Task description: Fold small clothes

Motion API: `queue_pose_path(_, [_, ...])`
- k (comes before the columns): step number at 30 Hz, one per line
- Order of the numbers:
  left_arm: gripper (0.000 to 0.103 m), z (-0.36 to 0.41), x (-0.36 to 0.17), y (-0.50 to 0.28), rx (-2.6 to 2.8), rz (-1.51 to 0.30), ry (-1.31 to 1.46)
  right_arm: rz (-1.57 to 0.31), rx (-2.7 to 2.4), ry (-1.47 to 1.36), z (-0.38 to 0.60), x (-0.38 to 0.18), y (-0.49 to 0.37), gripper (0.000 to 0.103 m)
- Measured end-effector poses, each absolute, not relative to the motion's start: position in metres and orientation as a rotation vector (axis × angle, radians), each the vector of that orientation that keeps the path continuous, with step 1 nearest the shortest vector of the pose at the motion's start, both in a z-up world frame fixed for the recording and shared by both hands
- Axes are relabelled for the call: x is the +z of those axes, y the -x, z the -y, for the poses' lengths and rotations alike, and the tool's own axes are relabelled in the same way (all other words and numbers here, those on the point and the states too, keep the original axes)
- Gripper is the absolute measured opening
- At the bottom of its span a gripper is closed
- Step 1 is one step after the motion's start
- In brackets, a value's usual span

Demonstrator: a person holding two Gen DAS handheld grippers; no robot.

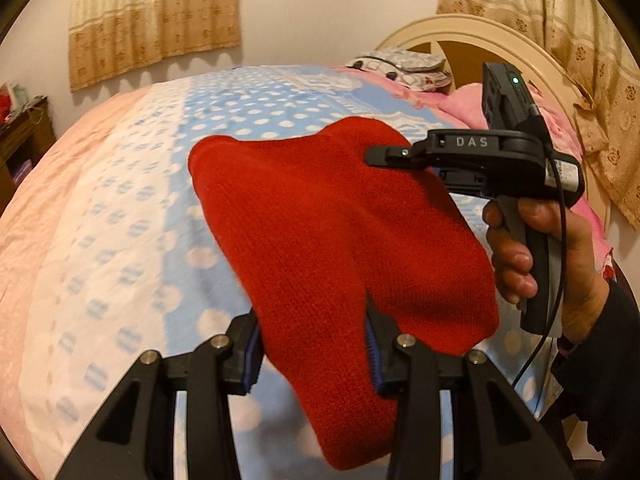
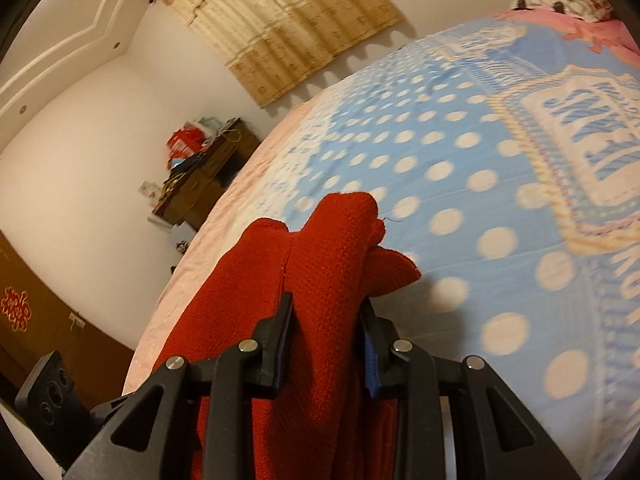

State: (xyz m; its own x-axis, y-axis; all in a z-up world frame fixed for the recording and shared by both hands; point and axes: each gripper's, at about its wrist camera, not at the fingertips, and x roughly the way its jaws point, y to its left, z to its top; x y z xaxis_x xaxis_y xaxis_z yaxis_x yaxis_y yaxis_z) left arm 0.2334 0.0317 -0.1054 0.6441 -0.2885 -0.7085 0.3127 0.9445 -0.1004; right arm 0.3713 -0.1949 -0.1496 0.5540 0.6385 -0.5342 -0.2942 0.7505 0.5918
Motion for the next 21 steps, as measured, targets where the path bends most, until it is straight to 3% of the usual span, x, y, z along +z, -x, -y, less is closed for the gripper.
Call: queue_pose_path(21, [0.042,-0.108,-0.121,-0.209,-0.226,-0.783,0.088,-0.853,0.694,-0.395,0.091,-0.151,-0.371,0.03])
